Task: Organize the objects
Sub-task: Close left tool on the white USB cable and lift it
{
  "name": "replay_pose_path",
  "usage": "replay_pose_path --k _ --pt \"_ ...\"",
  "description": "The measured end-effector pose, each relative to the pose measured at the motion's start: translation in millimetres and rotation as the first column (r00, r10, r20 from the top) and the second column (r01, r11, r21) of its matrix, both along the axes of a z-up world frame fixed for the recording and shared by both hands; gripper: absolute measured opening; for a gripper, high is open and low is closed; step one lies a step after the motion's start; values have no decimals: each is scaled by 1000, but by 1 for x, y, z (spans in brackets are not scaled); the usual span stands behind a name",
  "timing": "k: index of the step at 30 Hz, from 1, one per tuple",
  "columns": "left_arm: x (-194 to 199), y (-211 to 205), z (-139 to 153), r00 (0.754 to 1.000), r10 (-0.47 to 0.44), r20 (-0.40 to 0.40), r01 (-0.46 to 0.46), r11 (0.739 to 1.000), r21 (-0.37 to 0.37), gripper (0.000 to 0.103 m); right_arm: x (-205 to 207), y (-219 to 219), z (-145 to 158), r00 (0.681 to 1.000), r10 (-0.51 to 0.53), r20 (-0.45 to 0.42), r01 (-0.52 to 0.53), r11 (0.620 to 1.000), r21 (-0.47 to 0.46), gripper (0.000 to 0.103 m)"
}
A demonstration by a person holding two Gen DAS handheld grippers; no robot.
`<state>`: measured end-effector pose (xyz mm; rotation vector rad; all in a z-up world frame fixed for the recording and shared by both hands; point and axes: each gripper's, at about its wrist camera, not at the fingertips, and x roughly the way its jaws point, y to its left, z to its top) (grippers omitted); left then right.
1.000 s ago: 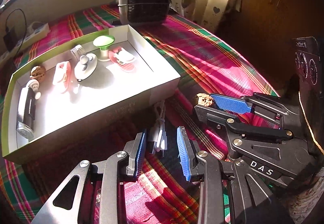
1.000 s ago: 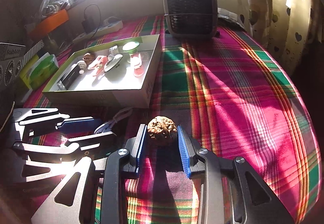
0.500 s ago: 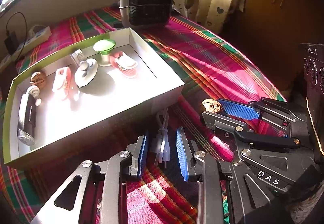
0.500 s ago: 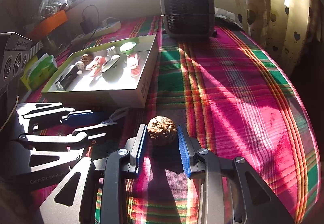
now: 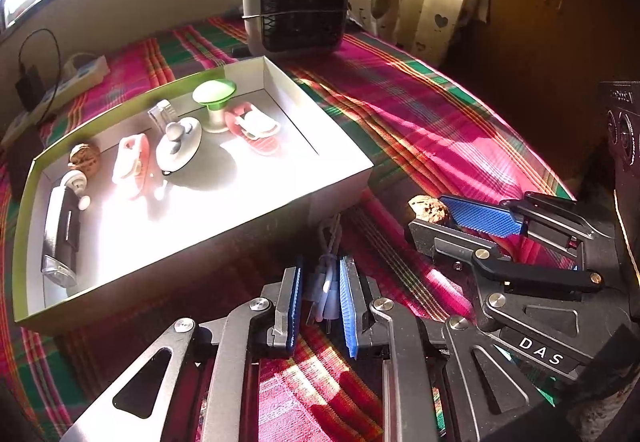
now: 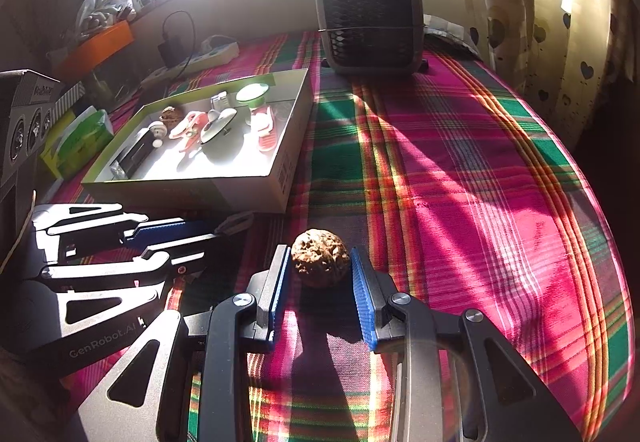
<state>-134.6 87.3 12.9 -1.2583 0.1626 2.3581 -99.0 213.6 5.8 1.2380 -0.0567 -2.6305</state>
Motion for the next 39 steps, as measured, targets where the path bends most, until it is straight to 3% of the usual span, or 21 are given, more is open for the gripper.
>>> replay_pose_path --k 39 --pt "12 -11 5 999 45 -22 -44 999 25 15 7 -7 3 1000 0 -13 0 1000 18 32"
